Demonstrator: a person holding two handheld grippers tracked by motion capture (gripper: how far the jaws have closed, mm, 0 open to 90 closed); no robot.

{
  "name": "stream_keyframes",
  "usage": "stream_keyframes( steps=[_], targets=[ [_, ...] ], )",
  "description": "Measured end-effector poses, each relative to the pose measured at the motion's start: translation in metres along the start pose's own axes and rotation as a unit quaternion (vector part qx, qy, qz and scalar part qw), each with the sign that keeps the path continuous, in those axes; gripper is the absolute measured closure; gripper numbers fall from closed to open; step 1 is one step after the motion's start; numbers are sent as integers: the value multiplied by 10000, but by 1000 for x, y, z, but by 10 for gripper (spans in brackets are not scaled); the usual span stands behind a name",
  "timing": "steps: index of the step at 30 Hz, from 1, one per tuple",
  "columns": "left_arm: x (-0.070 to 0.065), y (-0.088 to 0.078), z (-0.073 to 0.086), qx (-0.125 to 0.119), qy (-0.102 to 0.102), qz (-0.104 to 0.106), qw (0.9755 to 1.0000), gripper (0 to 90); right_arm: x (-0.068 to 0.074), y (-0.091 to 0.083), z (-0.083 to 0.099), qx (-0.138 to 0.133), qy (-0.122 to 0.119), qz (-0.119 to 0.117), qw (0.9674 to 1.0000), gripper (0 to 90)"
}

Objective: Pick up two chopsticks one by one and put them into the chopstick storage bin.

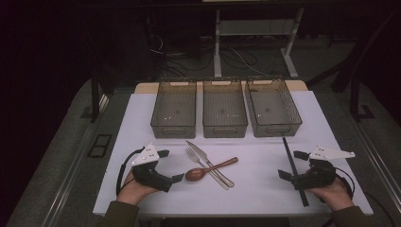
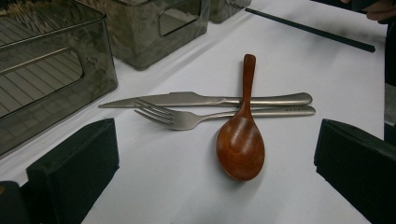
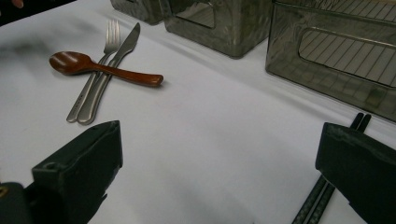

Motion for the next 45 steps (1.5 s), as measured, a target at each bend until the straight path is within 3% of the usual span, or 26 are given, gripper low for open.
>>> stream_keyframes(
  steps=[11, 25, 30, 34, 38, 45],
  targets=[
    [0, 4, 0, -28, -54, 36, 10000, 0, -5, 0, -1, 53, 154, 150, 9998, 2],
    [1, 2, 2, -66, -91, 74, 9999, 0, -32, 20, -16, 337, 306, 795, 9958, 2],
    [1, 2, 2, -54, -118, 62, 9999, 0, -44, 30, -19, 471, 314, 982, 9936, 61],
    [2, 3, 2, -45, -88, 61, 9999, 0, -53, 36, -24, 540, 434, 1147, 9910, 153],
    [2, 3, 3, -43, -119, 77, 9999, 0, -62, 44, -26, 670, 492, 1161, 9898, 296],
    [2, 4, 3, -33, -110, 83, 9999, 0, -71, 58, -31, 909, 502, 1384, 9849, 440]
  ],
)
Point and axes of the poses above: each handheld gripper's, and its own axes: y roughly forward along the jaws, z roughly out of its underside, x roughly to its left, the point moved 2 cm from there along y, roughly forward along the jaws, and after that the axes turned 4 degrees about z, right-handed, at the moved point
